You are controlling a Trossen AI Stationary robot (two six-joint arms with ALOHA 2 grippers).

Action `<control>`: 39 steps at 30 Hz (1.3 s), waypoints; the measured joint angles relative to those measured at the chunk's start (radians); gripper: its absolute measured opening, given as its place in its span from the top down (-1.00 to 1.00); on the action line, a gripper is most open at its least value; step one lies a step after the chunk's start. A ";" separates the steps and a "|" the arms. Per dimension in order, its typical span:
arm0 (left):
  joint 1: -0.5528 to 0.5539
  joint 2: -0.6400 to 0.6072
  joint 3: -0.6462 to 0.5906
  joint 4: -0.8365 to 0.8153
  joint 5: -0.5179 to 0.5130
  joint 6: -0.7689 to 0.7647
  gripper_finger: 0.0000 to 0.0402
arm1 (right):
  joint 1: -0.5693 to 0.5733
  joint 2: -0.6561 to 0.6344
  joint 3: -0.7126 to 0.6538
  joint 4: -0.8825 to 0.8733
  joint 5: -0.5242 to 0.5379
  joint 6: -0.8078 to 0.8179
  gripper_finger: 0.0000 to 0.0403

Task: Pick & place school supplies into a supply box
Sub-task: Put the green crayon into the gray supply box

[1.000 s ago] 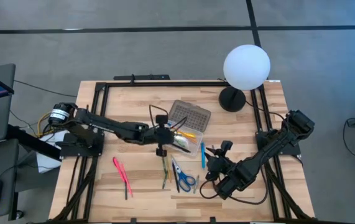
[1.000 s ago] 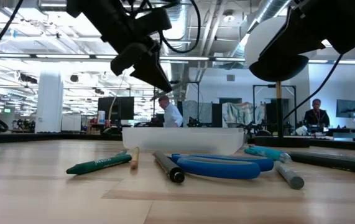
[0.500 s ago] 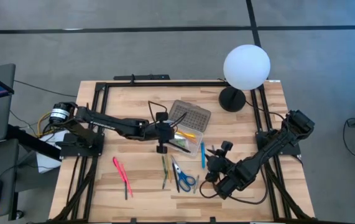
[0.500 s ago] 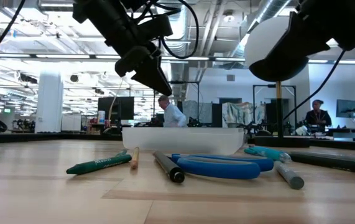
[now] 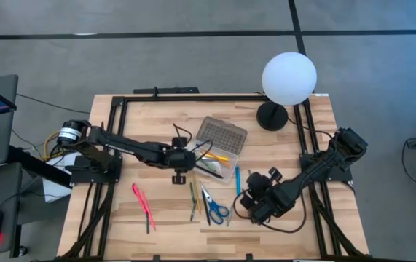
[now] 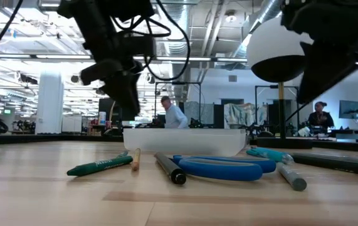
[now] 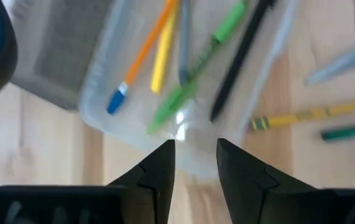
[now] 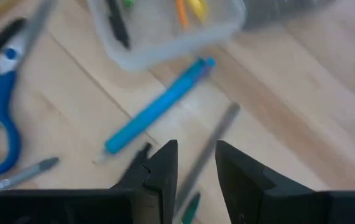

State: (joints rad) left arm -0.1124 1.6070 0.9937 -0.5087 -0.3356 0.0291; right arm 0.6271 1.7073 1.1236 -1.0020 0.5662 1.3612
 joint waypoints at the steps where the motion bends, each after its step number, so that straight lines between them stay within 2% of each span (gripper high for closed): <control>1: -0.010 0.000 -0.003 -0.011 0.000 -0.016 0.43 | -0.001 0.000 0.000 -0.014 -0.020 0.030 0.49; 6: -0.059 0.000 -0.040 -0.017 -0.014 -0.058 0.43 | 0.013 0.011 0.001 -0.042 -0.104 0.130 0.49; 15: -0.116 0.000 -0.094 0.007 -0.088 -0.105 0.44 | 0.047 0.091 0.005 0.014 -0.189 0.155 0.49; 17: -0.120 0.000 -0.095 0.000 -0.096 -0.115 0.44 | 0.047 0.120 -0.004 -0.037 -0.211 0.158 0.49; 24: -0.130 -0.003 -0.094 0.008 -0.096 -0.126 0.44 | 0.047 0.198 -0.001 -0.023 -0.222 0.179 0.49; 34: -0.130 -0.003 -0.094 0.030 -0.097 -0.123 0.44 | 0.060 0.210 -0.005 -0.040 -0.229 0.182 0.49; 39: -0.129 -0.003 -0.094 0.037 -0.097 -0.118 0.44 | 0.065 0.205 -0.005 -0.078 -0.227 0.124 0.49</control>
State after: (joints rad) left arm -0.2417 1.6035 0.9001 -0.4717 -0.4331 -0.0889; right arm 0.6920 1.9126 1.1187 -1.0797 0.3387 1.4855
